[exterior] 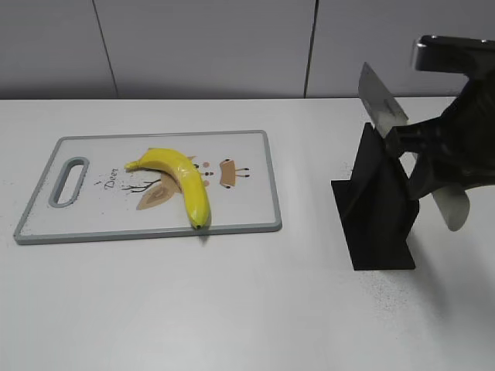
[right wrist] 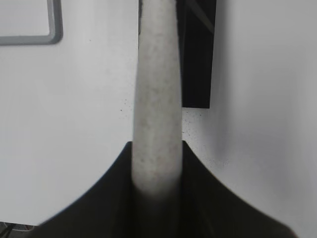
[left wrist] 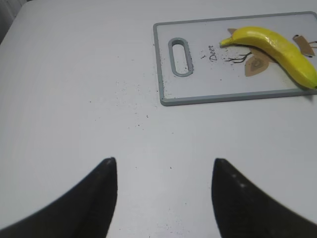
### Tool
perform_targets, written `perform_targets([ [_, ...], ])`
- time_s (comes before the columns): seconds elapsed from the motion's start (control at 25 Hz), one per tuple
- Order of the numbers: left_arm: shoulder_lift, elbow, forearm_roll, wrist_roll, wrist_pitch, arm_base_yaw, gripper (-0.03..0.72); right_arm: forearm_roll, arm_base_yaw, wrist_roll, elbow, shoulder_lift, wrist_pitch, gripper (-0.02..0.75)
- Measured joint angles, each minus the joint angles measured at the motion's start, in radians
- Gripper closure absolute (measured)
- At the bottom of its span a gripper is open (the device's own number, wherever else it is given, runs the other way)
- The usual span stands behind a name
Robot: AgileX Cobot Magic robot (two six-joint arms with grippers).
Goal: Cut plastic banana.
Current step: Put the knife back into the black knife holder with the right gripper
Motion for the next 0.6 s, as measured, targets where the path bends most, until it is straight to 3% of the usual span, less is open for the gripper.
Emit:
perform_targets([
  [0.6,0.0,0.0,0.0,0.0,-0.003,0.0,0.111,-0.026,0.0,0.011,0.0,-0.014,-0.003,0.55],
])
